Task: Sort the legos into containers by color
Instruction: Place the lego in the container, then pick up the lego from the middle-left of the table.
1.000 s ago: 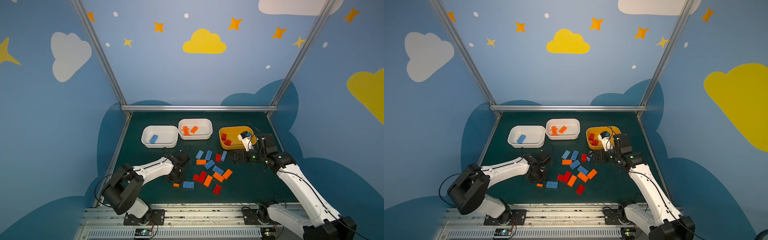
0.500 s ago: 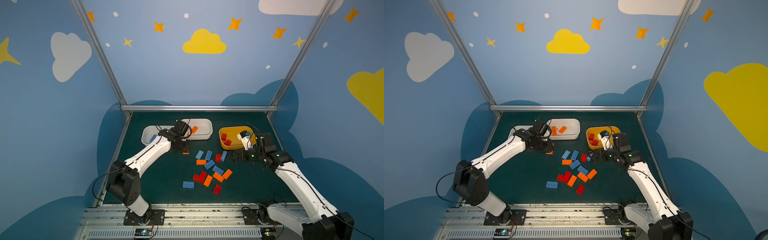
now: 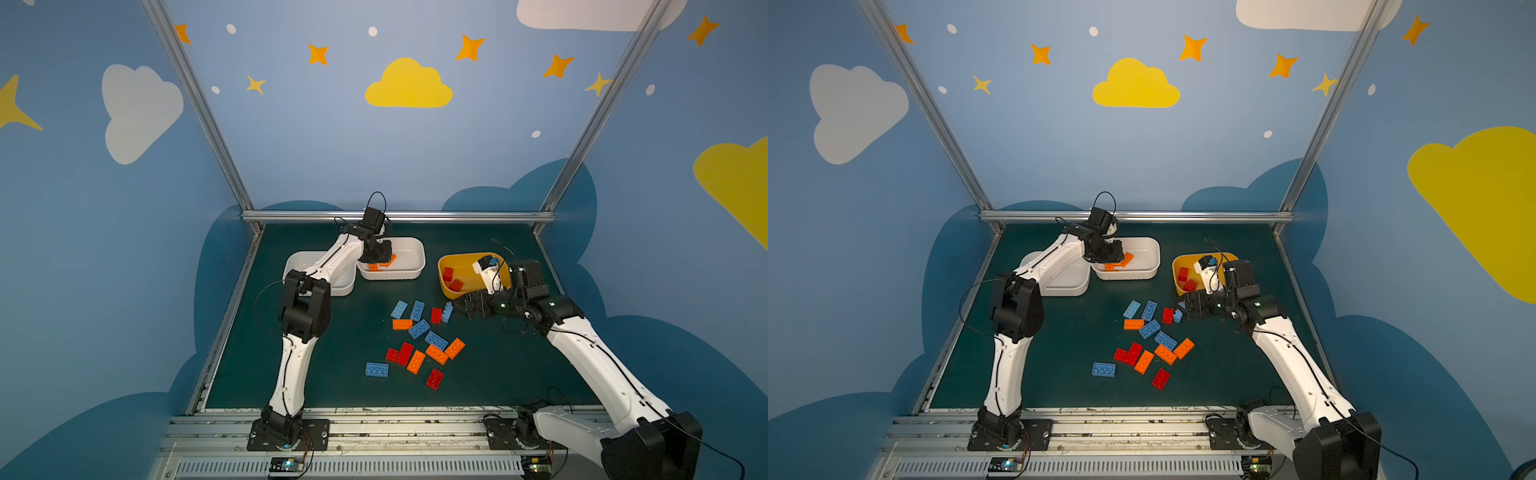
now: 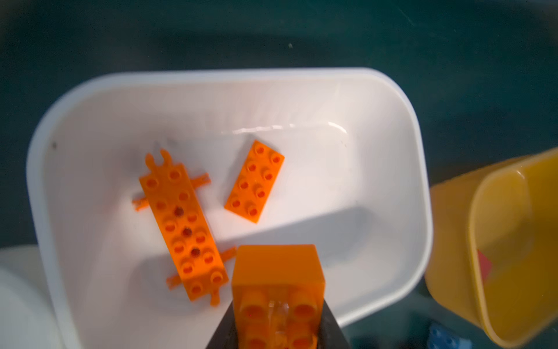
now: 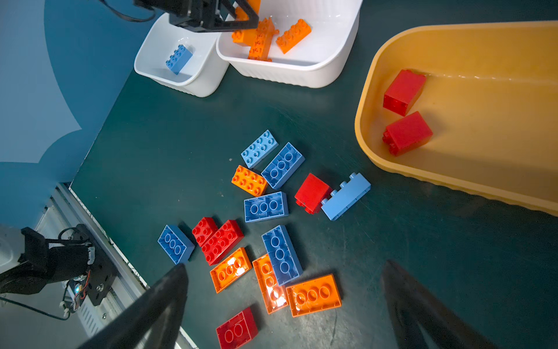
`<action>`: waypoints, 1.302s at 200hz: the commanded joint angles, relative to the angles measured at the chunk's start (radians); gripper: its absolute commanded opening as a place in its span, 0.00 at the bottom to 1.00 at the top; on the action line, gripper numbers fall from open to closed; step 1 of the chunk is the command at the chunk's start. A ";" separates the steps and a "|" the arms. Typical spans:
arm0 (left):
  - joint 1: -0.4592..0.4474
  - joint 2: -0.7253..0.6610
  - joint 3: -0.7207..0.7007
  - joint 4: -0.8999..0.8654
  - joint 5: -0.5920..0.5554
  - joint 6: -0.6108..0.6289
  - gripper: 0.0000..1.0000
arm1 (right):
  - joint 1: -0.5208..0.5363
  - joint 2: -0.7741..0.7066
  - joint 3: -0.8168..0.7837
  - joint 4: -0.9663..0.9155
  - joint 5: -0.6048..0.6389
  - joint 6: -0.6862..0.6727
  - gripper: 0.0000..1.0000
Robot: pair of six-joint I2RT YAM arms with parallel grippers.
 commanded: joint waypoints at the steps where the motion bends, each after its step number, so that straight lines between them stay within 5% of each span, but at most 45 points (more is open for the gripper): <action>1: 0.011 0.092 0.135 -0.059 -0.056 0.032 0.34 | -0.005 -0.002 0.017 0.005 -0.008 0.010 0.98; 35: 0.016 0.217 0.310 -0.141 -0.089 0.048 0.40 | -0.005 -0.022 0.004 -0.005 0.002 0.012 0.98; 85: 0.009 0.161 0.337 -0.231 -0.001 0.097 0.73 | -0.005 -0.037 0.007 -0.015 -0.013 0.015 0.98; 149: -0.060 -0.279 -0.234 -0.115 0.163 0.213 0.76 | 0.003 -0.051 0.012 -0.031 -0.038 -0.003 0.98; 191: -0.133 -0.585 -0.637 -0.076 0.293 0.490 0.80 | 0.007 -0.051 0.008 -0.026 -0.052 -0.008 0.98; 260: -0.236 -0.881 -0.988 -0.172 0.332 0.759 0.79 | 0.008 -0.056 -0.010 -0.020 -0.052 -0.014 0.98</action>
